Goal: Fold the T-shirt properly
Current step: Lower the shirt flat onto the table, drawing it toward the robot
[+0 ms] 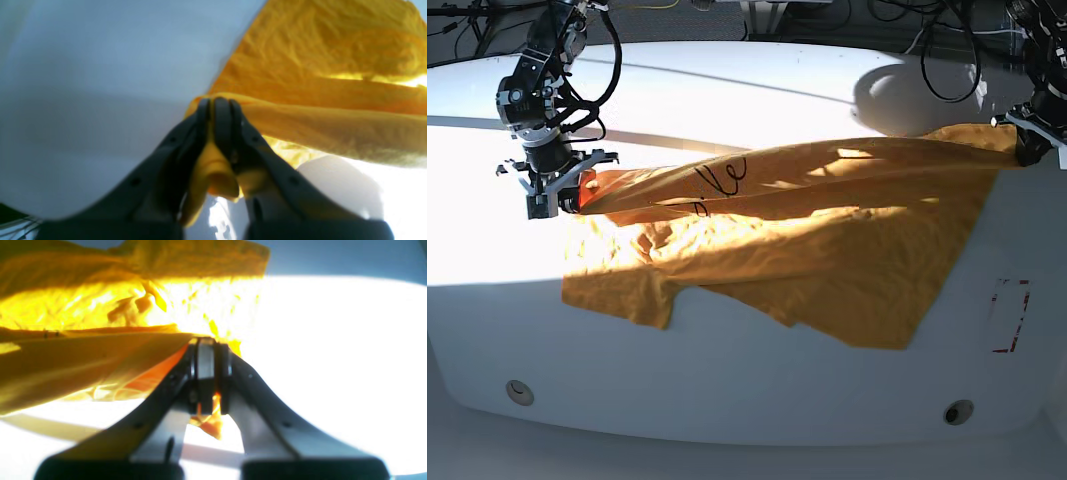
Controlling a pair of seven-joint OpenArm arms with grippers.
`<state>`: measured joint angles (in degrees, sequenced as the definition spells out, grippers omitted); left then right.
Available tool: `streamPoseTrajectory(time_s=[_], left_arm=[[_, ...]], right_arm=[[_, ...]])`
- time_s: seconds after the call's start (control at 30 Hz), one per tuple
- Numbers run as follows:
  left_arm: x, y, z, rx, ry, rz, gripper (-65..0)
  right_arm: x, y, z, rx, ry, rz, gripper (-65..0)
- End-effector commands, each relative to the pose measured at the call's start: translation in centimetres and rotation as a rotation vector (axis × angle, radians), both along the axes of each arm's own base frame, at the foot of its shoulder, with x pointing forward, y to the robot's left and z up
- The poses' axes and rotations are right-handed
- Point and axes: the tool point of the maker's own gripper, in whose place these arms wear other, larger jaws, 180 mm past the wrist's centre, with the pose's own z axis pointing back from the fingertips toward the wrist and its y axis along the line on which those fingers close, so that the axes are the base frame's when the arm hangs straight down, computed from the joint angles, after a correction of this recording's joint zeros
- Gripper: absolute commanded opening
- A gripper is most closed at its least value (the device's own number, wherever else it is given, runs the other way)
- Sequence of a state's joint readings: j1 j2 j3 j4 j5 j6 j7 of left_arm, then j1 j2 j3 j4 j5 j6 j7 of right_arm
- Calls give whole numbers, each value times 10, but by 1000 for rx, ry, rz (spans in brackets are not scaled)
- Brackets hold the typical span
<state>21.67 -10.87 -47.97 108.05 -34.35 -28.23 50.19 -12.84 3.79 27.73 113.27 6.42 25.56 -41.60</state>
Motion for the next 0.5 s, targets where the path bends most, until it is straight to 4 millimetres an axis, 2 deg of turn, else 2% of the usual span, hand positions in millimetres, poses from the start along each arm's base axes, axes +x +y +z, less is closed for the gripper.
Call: streamPoseTrajectory(time_s=[0.0,0.2,0.27,0.33,0.47], left_arm=[[-2,7,13,57,-13,-40,-650],[-19,4,3,69,46,-78,-650],[-20,5,3,79,55,-90,-626],[-21,6,3,94,67,-110,-571],[-23,8,4,109,82,-125,-411]], right_arm=[[-7,-1,3,-10,-16,6,-647],[-31,5,-18,18,54,-6,-647],[-37,7,-23,28,72,-11,-647],[-43,9,-28,35,89,-12,-647],[-55,13,-37,45,123,-11,-647]])
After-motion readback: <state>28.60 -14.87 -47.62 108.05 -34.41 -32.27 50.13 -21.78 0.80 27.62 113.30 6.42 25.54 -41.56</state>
